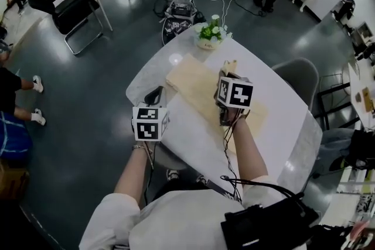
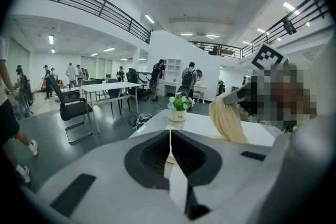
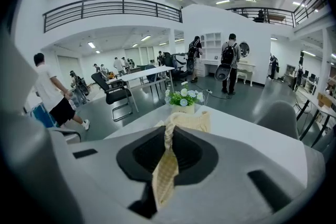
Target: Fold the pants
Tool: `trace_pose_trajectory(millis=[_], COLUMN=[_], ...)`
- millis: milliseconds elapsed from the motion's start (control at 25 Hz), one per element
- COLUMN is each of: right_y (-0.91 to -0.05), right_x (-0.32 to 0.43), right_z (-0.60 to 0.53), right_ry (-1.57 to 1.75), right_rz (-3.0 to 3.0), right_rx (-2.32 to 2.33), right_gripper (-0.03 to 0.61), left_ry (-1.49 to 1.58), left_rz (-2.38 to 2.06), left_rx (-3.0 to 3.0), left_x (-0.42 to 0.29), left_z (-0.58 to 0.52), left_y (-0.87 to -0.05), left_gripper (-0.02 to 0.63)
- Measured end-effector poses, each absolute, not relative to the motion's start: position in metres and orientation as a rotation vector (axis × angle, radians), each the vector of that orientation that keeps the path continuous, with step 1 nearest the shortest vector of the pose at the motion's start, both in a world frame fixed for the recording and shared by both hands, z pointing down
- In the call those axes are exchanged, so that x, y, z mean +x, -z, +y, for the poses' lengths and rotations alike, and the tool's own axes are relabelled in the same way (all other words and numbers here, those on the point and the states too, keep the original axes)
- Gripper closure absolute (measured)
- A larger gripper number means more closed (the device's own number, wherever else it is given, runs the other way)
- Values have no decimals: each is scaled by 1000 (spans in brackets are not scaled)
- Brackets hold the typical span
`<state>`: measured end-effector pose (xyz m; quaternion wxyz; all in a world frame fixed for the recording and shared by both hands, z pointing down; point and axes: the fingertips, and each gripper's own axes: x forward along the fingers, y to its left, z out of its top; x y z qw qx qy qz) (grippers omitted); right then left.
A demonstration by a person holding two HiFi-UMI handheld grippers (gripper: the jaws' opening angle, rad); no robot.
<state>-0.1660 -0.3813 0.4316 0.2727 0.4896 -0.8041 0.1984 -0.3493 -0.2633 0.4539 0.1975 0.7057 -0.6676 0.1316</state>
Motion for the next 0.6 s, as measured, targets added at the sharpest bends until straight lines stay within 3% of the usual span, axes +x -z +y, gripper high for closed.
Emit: trace_pose_trajectory(millis=[600], right_y=[-449], right_x=[-239], right_z=[-408], right_ry=[-514], right_rz=[-2194], right_rx=[1259], right_gripper=[549], left_ry=[-306], left_rz=[-1856], left_rx=[1922], left_x=[-386], left_z=[-266], left_y=[-476], left_gripper=[600])
